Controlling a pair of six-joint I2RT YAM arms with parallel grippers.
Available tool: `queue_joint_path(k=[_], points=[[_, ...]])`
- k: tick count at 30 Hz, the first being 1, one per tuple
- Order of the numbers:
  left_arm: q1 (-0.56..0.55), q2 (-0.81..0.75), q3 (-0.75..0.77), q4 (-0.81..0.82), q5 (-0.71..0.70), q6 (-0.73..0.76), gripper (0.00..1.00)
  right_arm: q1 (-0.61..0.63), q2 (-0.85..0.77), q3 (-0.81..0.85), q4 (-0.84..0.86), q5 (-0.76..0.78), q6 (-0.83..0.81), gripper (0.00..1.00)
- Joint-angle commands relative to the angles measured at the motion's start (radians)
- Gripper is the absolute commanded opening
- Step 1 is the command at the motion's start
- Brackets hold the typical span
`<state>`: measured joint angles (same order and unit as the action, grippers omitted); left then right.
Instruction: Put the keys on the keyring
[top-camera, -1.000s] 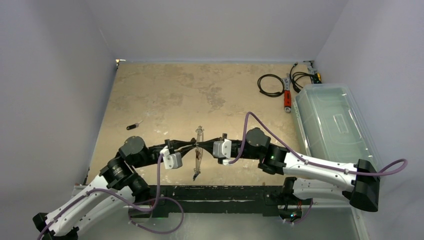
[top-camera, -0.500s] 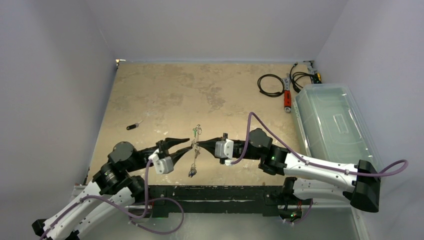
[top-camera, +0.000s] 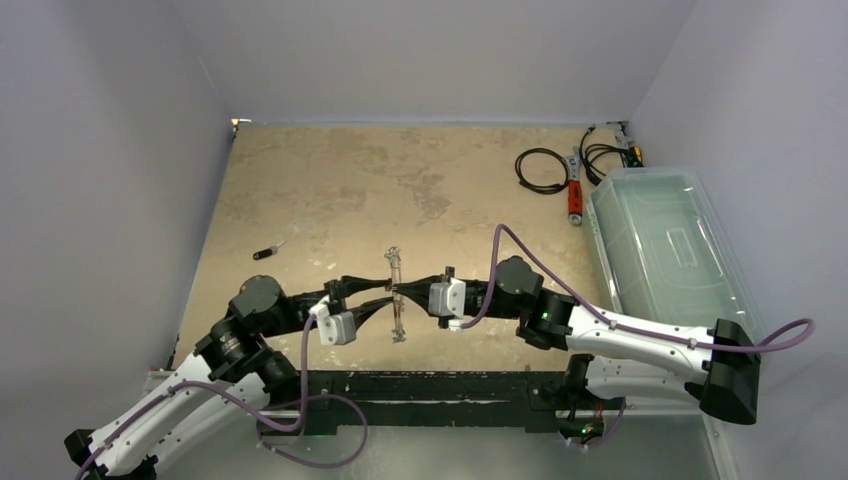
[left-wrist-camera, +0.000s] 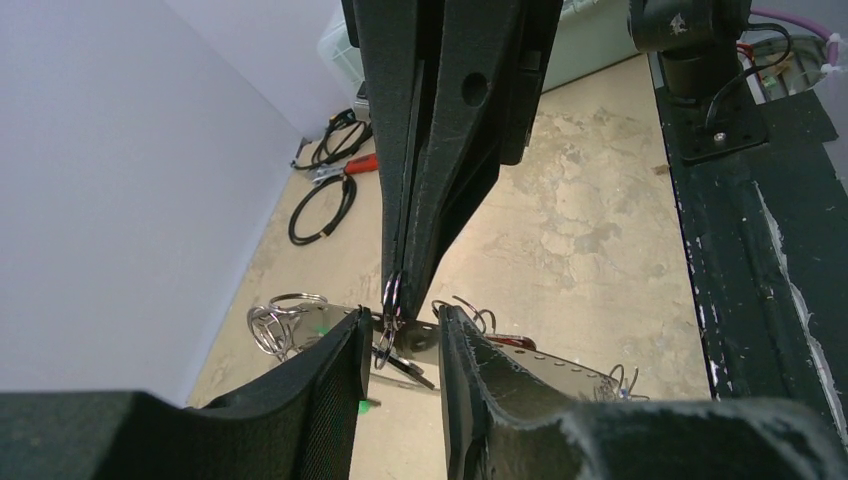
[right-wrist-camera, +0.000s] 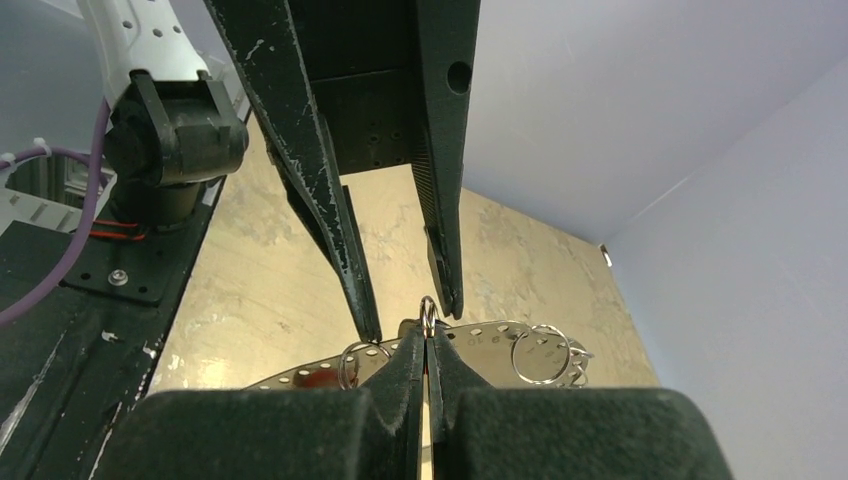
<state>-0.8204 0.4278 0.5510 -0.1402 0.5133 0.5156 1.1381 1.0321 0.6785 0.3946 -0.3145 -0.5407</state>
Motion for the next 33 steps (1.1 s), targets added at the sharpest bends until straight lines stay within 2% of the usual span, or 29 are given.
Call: queue_joint_path(k=[1, 12, 22, 24, 26, 33], points=[[-0.001, -0.01, 0.001, 0.03, 0.017, -0.009, 0.3, 0.002, -0.011, 0.037, 0.065, -0.037, -0.009, 0.0], [0.0, 0.013, 0.008, 0.011, -0.004, -0.005, 0.23, 0.002, -0.018, 0.047, 0.04, -0.08, -0.01, 0.0], [0.001, 0.025, 0.011, 0.005, 0.01, -0.003, 0.22, 0.002, -0.025, 0.046, 0.032, -0.091, -0.012, 0.0], [0.001, 0.026, 0.011, -0.001, 0.012, 0.004, 0.16, 0.003, -0.027, 0.046, 0.032, -0.09, -0.012, 0.0], [0.001, 0.026, 0.016, -0.008, 0.017, 0.01, 0.0, 0.002, -0.03, 0.045, 0.032, -0.091, -0.013, 0.0], [0.002, -0.004, 0.021, -0.012, -0.004, 0.014, 0.0, 0.002, -0.029, 0.037, 0.05, -0.103, 0.003, 0.0]])
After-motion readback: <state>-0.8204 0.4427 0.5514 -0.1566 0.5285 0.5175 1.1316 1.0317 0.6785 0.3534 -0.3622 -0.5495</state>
